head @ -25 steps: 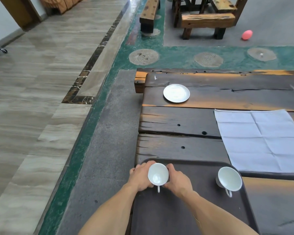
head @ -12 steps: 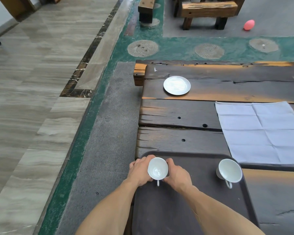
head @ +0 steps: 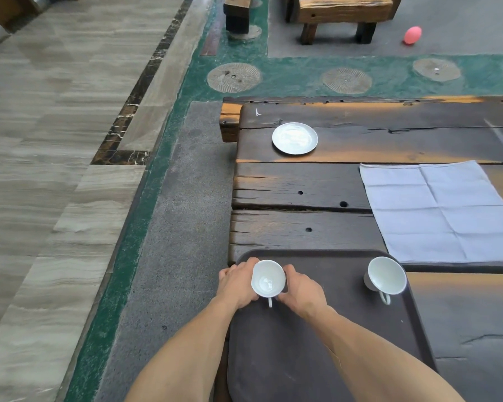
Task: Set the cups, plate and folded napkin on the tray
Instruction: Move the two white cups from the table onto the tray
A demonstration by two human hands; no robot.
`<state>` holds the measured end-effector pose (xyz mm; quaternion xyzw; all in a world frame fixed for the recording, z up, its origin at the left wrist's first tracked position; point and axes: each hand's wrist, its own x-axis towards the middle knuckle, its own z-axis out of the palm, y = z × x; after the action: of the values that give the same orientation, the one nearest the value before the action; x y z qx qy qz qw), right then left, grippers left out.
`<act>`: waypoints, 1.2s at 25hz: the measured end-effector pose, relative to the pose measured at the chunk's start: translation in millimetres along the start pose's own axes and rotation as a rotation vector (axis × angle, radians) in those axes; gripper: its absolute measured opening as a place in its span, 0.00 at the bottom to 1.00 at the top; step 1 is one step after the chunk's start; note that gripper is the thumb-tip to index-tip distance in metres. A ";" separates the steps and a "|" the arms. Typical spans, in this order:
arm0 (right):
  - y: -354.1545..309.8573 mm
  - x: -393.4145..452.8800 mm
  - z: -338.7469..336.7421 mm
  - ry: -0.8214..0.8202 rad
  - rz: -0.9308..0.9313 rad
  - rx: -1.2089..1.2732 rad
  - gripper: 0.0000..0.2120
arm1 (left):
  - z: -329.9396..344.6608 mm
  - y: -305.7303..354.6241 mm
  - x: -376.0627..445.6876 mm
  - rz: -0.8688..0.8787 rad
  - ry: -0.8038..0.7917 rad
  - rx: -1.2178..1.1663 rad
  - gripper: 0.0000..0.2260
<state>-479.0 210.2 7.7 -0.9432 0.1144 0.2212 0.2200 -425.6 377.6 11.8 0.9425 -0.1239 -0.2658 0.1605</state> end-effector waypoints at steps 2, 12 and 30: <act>0.4 -3.8 -1.2 -0.001 0.018 -0.021 0.21 | -2.9 1.6 -1.1 -0.019 -0.010 0.042 0.30; 17.4 -34.2 -10.0 -0.007 -0.006 -0.160 0.18 | -15.1 -6.4 -22.1 -0.091 -0.162 0.139 0.12; 130.8 -31.2 -108.8 -0.069 -0.206 -0.250 0.18 | -19.1 108.3 -28.8 -0.062 -0.157 0.041 0.12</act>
<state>-507.4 48.5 62.2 -0.9618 -0.0189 0.2421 0.1261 -455.3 291.8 80.5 0.9253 -0.1124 -0.3409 0.1225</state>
